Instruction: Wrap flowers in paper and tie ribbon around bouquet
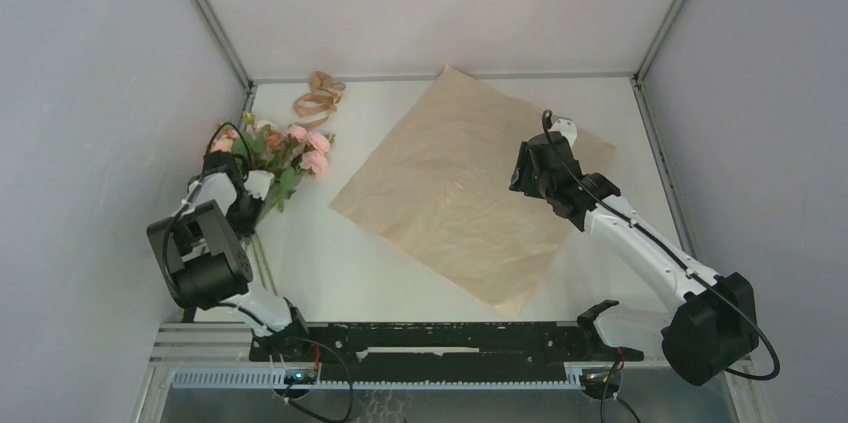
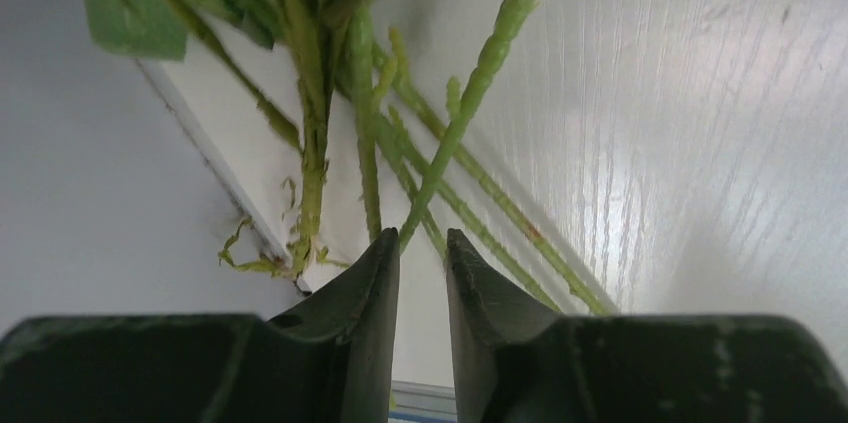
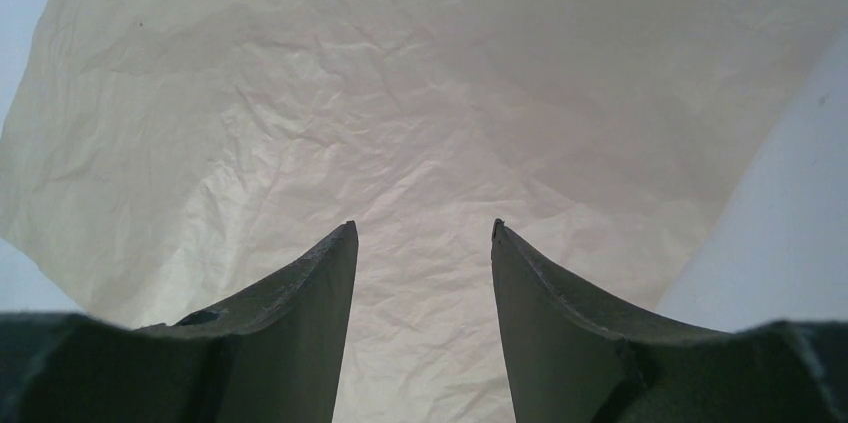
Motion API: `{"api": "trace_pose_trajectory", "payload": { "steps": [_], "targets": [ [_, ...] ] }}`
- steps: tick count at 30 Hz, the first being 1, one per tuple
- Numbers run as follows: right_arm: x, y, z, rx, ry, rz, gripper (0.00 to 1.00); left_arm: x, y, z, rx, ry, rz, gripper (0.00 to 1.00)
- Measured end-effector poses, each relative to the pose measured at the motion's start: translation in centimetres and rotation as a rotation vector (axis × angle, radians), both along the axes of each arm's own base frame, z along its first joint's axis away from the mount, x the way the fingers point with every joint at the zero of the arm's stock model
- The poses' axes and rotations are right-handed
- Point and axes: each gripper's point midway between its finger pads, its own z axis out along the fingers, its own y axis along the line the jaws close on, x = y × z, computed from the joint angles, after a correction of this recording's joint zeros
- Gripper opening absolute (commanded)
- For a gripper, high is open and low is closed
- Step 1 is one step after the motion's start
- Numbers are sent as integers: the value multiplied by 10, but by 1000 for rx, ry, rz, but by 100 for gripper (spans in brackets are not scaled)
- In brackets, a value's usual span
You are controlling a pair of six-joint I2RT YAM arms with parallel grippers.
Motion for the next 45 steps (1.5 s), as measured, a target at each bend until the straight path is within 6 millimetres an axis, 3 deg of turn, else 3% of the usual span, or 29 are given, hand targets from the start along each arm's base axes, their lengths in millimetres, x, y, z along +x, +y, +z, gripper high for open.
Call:
{"api": "trace_pose_trajectory", "payload": {
  "steps": [8, 14, 18, 24, 28, 30, 35, 42, 45],
  "targets": [
    [0, 0, -1, -5, 2, 0, 61, -3, -4, 35, 20, -101, -1, 35],
    [1, -1, -2, -11, 3, -3, 61, -12, 0, 18, -15, -35, 21, 45],
    [0, -4, -3, -24, 5, -7, 61, -21, -1, -2, -62, 37, 38, 36],
    [-1, -7, -10, -47, 29, -15, 61, -23, 2, -11, -65, 67, 48, 31],
    [-1, -7, -11, -51, 33, -16, 61, -24, 3, -12, -60, 72, 50, 8],
    [-1, -8, -11, -52, 33, -15, 61, -25, 2, -12, -64, 76, 52, 4],
    [-1, -8, -11, -53, 33, -14, 61, -27, -7, -4, -108, 56, 48, 4],
    [-1, -8, -11, -54, 34, -14, 61, -14, -27, 39, -193, -70, 24, 0],
    [-2, -8, -12, -55, 37, -13, 61, -12, -37, 43, -239, -91, 20, 8]
  ]
}}
